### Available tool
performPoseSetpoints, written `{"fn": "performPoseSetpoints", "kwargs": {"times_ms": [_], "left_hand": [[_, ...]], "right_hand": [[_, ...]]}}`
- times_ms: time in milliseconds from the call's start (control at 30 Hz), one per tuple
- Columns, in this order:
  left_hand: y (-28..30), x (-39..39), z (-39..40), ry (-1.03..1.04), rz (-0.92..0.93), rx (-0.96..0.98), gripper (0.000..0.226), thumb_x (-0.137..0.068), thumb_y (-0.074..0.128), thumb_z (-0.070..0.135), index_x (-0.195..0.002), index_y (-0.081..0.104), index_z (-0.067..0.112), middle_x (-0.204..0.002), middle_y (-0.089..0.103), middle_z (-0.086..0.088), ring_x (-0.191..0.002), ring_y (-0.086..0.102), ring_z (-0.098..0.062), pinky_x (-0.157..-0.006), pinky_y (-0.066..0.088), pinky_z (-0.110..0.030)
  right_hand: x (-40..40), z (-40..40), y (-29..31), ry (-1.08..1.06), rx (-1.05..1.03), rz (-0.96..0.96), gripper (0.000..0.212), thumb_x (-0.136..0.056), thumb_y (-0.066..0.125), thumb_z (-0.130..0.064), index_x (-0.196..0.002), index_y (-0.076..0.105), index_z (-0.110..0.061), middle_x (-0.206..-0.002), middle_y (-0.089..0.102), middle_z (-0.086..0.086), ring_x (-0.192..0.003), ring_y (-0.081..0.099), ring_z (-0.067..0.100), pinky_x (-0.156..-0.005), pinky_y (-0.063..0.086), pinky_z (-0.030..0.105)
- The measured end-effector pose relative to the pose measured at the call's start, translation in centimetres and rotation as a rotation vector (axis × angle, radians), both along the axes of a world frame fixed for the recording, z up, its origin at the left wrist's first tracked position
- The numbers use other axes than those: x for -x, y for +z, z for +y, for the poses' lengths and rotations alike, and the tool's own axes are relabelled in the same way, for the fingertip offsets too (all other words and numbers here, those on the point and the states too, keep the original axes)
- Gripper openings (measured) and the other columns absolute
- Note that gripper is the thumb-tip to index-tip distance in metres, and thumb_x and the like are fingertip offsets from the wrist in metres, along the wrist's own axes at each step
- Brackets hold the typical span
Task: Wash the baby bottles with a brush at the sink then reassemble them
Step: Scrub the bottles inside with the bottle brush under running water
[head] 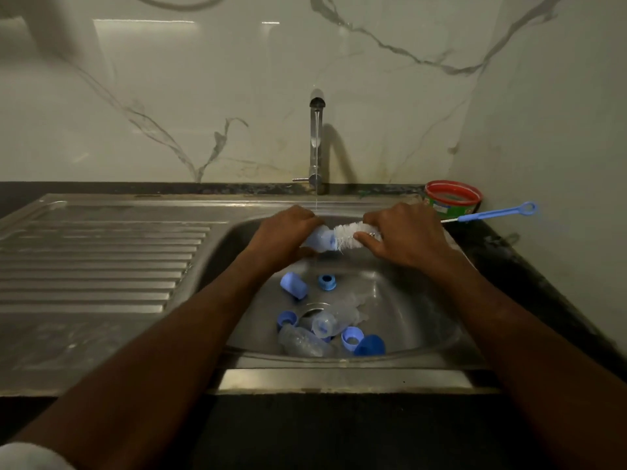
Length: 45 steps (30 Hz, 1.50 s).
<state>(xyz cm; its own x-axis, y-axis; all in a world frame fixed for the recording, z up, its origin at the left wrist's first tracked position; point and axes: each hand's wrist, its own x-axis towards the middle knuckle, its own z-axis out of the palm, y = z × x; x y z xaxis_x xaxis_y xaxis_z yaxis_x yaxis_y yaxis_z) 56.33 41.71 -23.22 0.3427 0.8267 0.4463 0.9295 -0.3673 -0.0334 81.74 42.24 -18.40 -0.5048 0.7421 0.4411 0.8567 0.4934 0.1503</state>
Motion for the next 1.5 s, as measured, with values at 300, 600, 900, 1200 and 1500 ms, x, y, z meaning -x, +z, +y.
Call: {"fn": "performPoseSetpoints", "kwargs": {"times_ms": [300,600,900,1200,1500], "left_hand": [[0.2,0.6,0.4,-0.049,-0.104,-0.054,0.063,-0.089,0.075,0.034,-0.143,0.051,0.015,-0.143,0.054,-0.009,-0.129,0.051,-0.026,-0.107,0.04,-0.037],[-0.7,1.3,0.5,0.025,-0.196,-0.005,0.063,-0.091,0.073,0.033,-0.146,0.046,0.014,-0.146,0.051,-0.011,-0.132,0.049,-0.026,-0.109,0.039,-0.038],[-0.3,1.6,0.3,-0.005,-0.2,0.013,0.06,-0.093,0.072,0.034,-0.145,0.049,0.015,-0.145,0.053,-0.01,-0.132,0.049,-0.026,-0.11,0.039,-0.039],[-0.1,2.6,0.4,-0.017,-0.24,-0.001,0.056,-0.09,0.075,0.034,-0.139,0.055,0.015,-0.138,0.059,-0.009,-0.126,0.054,-0.026,-0.108,0.039,-0.04],[-0.4,2.7,0.5,0.091,-0.304,-0.107,0.059,-0.089,0.076,0.035,-0.139,0.053,0.015,-0.139,0.056,-0.01,-0.126,0.052,-0.028,-0.104,0.041,-0.041]], "right_hand": [[0.8,0.4,-0.2,-0.002,-0.059,0.014,0.046,-0.095,0.052,-0.063,-0.125,0.067,-0.031,-0.101,0.073,0.001,-0.089,0.065,0.019,-0.071,0.046,0.03],[1.4,0.4,-0.2,-0.019,-0.074,0.002,0.043,-0.096,0.053,-0.061,-0.123,0.067,-0.031,-0.108,0.073,0.0,-0.093,0.067,0.019,-0.075,0.051,0.032],[1.2,0.4,-0.1,0.011,-0.069,0.021,0.043,-0.094,0.053,-0.063,-0.12,0.068,-0.032,-0.102,0.074,-0.002,-0.088,0.065,0.018,-0.074,0.051,0.032],[0.5,0.4,0.2,0.069,-0.083,0.012,0.043,-0.094,0.053,-0.065,-0.118,0.07,-0.034,-0.095,0.074,-0.003,-0.083,0.065,0.017,-0.068,0.049,0.031],[1.6,-0.2,-0.4,-0.032,-0.093,0.127,0.035,-0.095,0.054,-0.059,-0.114,0.07,-0.034,-0.096,0.073,-0.004,-0.088,0.066,0.02,-0.07,0.049,0.034]]}}
